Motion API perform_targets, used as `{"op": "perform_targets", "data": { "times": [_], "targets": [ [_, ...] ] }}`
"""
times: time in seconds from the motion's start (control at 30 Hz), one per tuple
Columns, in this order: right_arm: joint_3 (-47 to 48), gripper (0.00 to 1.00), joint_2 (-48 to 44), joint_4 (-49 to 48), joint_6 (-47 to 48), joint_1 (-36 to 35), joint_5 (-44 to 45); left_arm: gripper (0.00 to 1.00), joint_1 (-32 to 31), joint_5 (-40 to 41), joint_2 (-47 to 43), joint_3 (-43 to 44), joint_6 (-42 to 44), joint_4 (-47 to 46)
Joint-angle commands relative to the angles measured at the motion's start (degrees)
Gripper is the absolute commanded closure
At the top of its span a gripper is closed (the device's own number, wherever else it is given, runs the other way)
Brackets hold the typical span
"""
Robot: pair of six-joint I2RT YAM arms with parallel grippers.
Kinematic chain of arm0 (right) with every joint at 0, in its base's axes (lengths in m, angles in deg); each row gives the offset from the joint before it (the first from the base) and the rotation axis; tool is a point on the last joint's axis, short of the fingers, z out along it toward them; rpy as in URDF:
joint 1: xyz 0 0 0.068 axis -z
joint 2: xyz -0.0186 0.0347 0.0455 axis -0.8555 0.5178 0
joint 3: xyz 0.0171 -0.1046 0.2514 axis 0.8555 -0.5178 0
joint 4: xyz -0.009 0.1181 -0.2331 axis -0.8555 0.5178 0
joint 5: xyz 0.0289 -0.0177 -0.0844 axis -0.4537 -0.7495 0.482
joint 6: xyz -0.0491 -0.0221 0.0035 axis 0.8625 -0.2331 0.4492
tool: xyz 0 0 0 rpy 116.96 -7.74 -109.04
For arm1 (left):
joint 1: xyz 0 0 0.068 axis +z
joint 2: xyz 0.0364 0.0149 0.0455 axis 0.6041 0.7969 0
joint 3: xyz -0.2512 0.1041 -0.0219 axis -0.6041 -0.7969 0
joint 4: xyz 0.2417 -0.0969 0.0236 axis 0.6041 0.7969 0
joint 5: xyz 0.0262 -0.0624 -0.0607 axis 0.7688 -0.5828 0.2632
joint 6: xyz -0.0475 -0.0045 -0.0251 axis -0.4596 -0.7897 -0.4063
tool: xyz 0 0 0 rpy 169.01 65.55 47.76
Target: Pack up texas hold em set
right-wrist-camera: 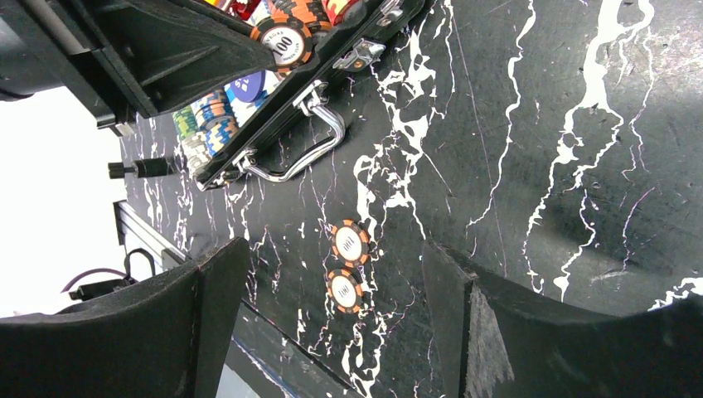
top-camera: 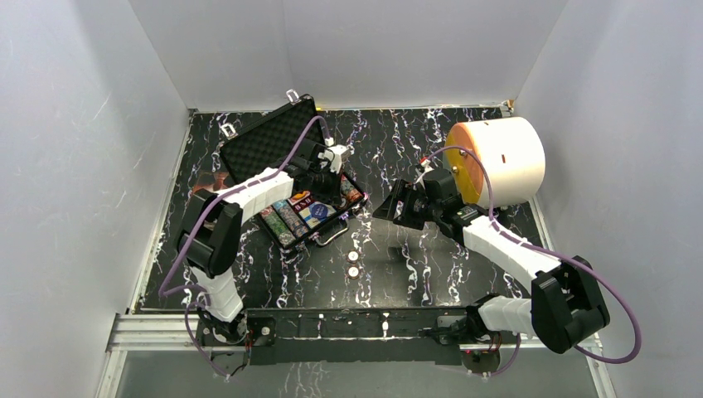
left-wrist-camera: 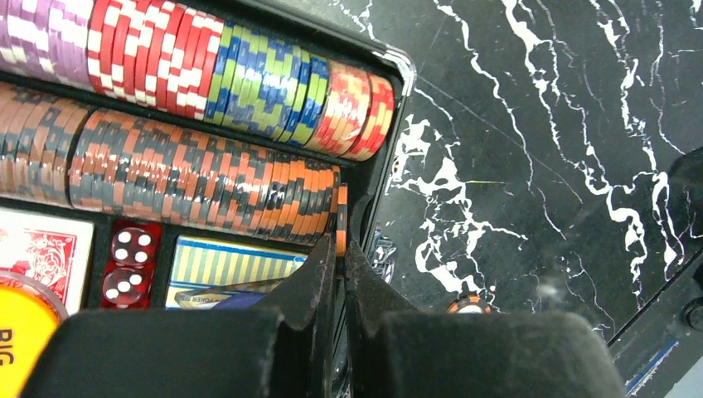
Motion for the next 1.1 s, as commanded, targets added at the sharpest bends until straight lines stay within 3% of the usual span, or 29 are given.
{"op": "perform_targets", "data": {
  "times": [0.0,0.1,0.5,0.7,1.07],
  "targets": [
    [2.3,0.16,-0.4,-2.1,1.4,0.3,-1.3,1.00,-0.1,5.3,-0.8,0.9,-0.1,0.8],
    [2.3,0.16,-0.3,-2.1,1.4,0.2,-1.3,1.00,-0.1,8.9,-1.5,0.7,0.0,0.3],
    [1.9,0.16,0.2,-2.7,1.3,0.2,-2.1,1.00,-0.1,5.0,-0.4,3.3,4.0,1.4],
    [1.7,0.16,0.7,-2.9,1.2,0.2,-2.6,0.84,-0.2,2.0,1.2,5.5,10.0,5.0],
    [2.0,0.16,1.9,-3.6,1.2,0.3,-3.7,0.80,-0.6,1.0,1.7,8.8,10.9,8.1]
  ]
}}
